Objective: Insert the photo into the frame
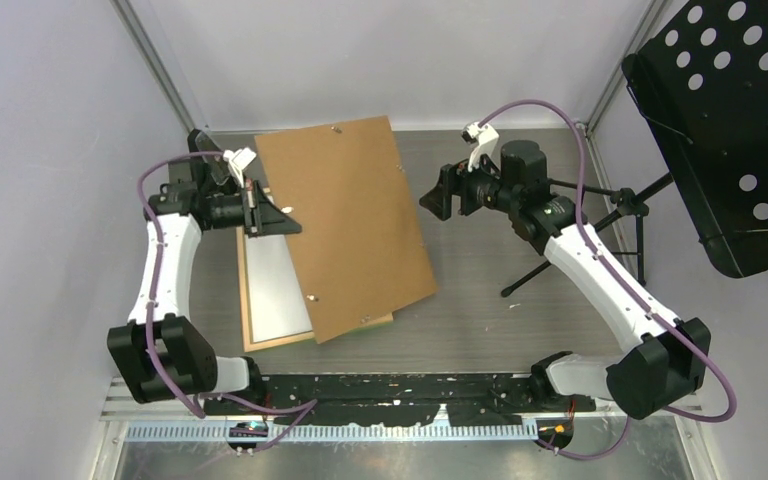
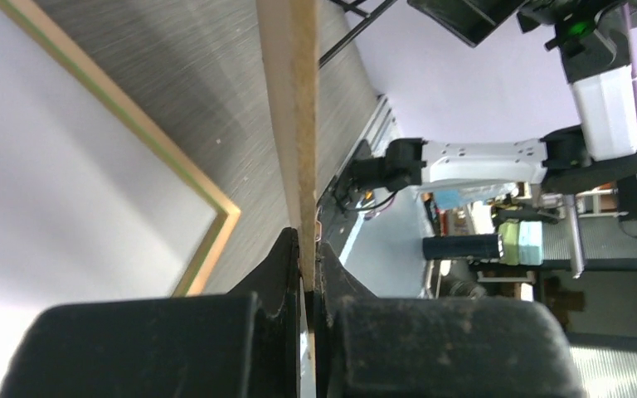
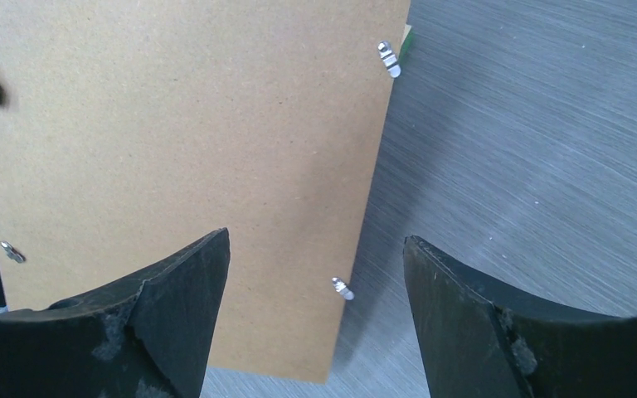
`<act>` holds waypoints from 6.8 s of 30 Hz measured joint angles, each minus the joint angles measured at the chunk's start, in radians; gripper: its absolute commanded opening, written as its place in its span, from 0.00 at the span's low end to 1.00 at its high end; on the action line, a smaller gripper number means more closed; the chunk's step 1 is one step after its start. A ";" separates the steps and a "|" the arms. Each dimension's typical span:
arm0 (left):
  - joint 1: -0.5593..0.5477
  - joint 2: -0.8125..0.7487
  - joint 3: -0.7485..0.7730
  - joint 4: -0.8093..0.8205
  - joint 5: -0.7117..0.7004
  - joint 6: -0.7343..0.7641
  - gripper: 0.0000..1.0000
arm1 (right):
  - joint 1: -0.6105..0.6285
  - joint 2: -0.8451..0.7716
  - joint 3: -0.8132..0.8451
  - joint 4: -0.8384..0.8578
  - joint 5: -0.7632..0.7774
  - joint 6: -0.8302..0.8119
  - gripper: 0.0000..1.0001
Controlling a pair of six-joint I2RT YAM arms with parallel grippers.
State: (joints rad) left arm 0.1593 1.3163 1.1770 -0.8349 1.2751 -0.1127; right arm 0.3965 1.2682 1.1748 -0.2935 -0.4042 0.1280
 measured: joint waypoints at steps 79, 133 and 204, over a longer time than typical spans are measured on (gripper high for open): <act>0.275 0.184 0.116 -0.715 0.028 0.893 0.00 | 0.061 0.594 -0.100 0.724 -0.533 0.246 0.50; 0.216 0.338 0.249 -0.716 0.045 0.921 0.00 | -0.011 0.111 -0.321 0.861 -0.645 0.507 0.33; 0.228 0.365 0.394 -0.671 -0.122 0.863 0.95 | 0.042 0.106 -0.249 0.573 -0.584 0.417 0.05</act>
State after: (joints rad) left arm 0.3870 1.6814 1.5707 -1.5063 1.1534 0.7502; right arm 0.4385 1.3743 0.9260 0.2798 -0.9882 0.5449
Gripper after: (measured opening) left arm 0.933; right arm 0.084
